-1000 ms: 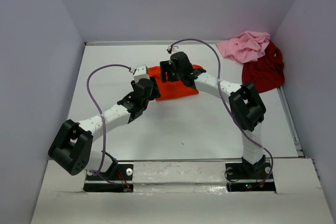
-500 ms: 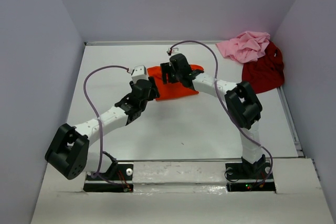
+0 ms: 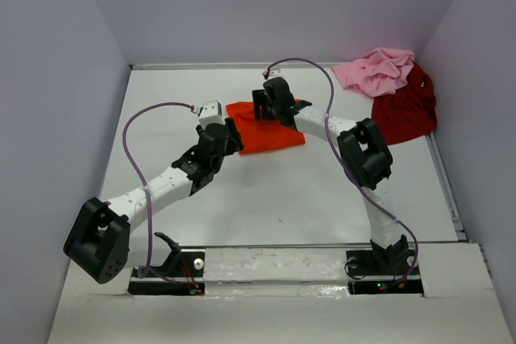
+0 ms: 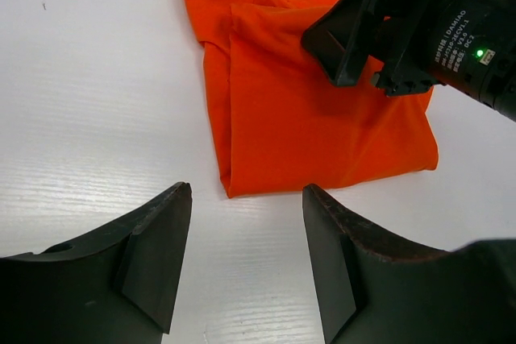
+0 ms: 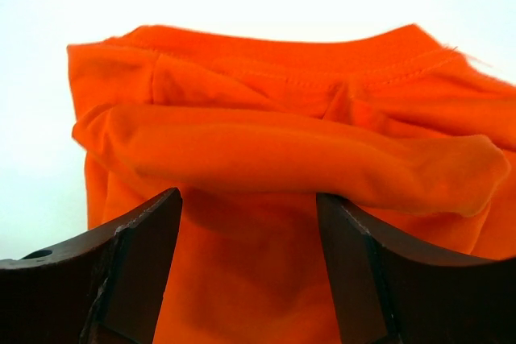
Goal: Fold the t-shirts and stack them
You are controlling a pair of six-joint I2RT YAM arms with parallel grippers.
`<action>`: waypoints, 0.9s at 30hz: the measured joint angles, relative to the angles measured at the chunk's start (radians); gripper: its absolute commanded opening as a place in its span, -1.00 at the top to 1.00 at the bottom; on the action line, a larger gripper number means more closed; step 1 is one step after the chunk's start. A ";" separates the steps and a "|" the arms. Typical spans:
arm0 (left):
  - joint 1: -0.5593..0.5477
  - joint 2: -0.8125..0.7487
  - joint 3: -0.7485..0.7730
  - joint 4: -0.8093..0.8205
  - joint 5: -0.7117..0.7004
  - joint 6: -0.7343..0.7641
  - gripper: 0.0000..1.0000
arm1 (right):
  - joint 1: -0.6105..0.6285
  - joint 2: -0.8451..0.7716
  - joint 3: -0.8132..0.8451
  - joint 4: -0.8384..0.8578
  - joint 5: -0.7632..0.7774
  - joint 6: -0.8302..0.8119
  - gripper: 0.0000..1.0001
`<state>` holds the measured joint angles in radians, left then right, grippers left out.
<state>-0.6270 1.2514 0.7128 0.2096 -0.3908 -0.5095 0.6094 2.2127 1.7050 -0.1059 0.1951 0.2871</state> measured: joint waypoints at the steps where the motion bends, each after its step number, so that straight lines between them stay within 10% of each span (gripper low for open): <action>1: 0.000 -0.003 -0.001 -0.001 0.000 0.000 -0.33 | -0.001 0.009 0.013 -0.002 0.004 0.000 -0.46; 27: 0.000 -0.010 -0.051 0.003 0.027 -0.005 -0.33 | -0.112 0.271 0.380 -0.141 0.004 0.029 -0.46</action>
<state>-0.6273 1.2415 0.6613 0.2123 -0.3634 -0.5144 0.4973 2.4836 2.0846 -0.2466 0.1989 0.3164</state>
